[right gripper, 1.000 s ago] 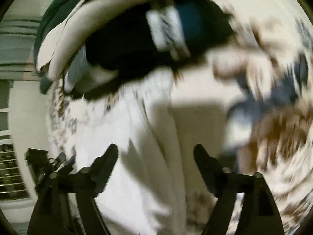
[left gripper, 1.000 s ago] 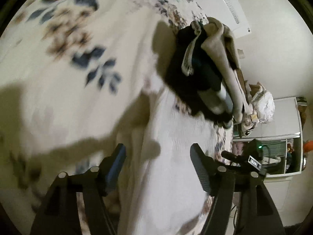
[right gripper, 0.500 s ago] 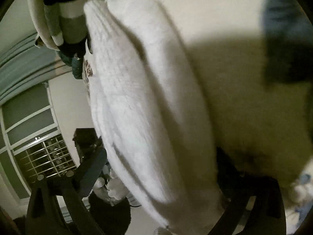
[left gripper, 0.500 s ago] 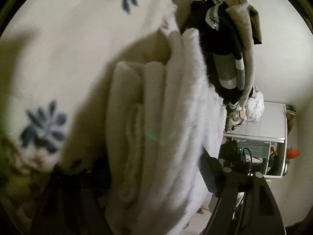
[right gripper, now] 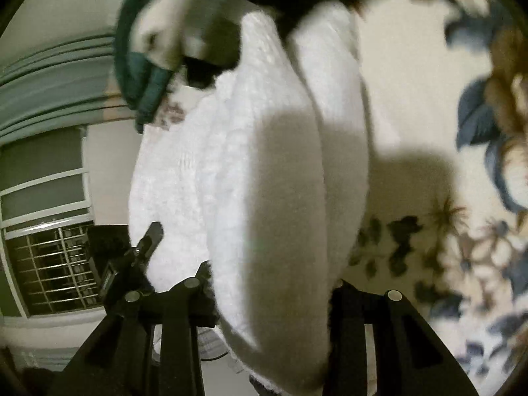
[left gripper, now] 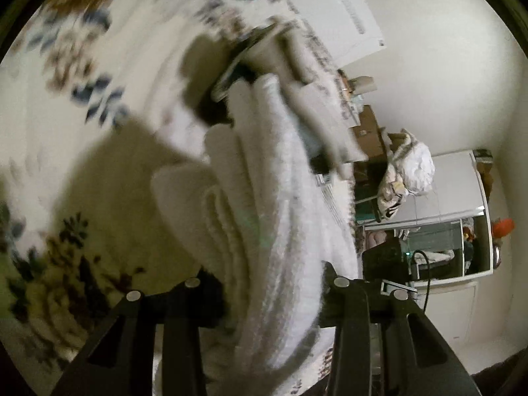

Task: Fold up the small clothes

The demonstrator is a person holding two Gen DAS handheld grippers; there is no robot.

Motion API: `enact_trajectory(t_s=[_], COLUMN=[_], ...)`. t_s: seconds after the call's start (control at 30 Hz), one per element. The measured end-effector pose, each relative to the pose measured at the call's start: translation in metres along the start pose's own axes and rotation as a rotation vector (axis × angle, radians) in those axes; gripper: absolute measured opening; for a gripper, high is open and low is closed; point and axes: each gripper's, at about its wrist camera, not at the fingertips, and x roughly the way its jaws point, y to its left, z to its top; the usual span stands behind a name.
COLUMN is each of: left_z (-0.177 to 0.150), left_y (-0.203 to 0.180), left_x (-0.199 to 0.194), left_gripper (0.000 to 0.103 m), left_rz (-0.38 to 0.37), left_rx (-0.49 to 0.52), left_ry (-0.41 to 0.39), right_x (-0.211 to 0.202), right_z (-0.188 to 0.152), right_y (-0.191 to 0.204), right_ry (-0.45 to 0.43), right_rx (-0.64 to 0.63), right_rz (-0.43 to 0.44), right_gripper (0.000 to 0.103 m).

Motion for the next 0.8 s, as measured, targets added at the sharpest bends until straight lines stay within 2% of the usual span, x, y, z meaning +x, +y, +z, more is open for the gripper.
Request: enact_trajectory(t_s=[0.1, 0.17, 0.2, 0.27, 0.33, 0.47, 0.6, 0.7, 0.8], left_z=[0.022, 0.045, 0.051, 0.084, 0.116, 0.180, 0.225, 0.243, 0.251], left_y=[-0.044, -0.080, -0.091, -0.123, -0.138, -0.157, -0.144, -0.115, -0.078], left_x=[-0.019, -0.028, -0.026, -0.023, -0.020, 0.009, 0.057, 0.103, 0.153], left_gripper=[0.035, 0.036, 0.036, 0.036, 0.036, 0.036, 0.036, 0.037, 0.037], left_rz=[-0.002, -0.019, -0.028, -0.053, -0.072, -0.106, -0.099, -0.054, 0.039], left_rx=[0.056, 0.090, 0.099, 0.117, 0.148, 0.166, 0.151, 0.119, 0.095], left_ry=[-0.028, -0.056, -0.064, -0.094, -0.122, -0.148, -0.122, -0.064, 0.027], right_x=[-0.060, -0.085, -0.102, -0.128, -0.156, -0.179, -0.170, -0.145, -0.114], right_z=[0.003, 0.012, 0.022, 0.043, 0.073, 0.131, 0.203, 0.239, 0.262], right_y=[0.043, 0.077, 0.093, 0.118, 0.142, 0.179, 0.179, 0.140, 0.099], right_ry=[-0.058, -0.094, -0.118, -0.160, -0.210, -0.275, -0.284, -0.256, -0.225], right_rx=[-0.055, -0.086, -0.106, -0.136, -0.165, -0.198, -0.176, -0.119, -0.060], right_rz=[0.018, 0.024, 0.027, 0.022, 0.011, -0.008, -0.043, -0.075, -0.125], right_gripper=[0.038, 0.038, 0.038, 0.038, 0.038, 0.038, 0.038, 0.038, 0.038])
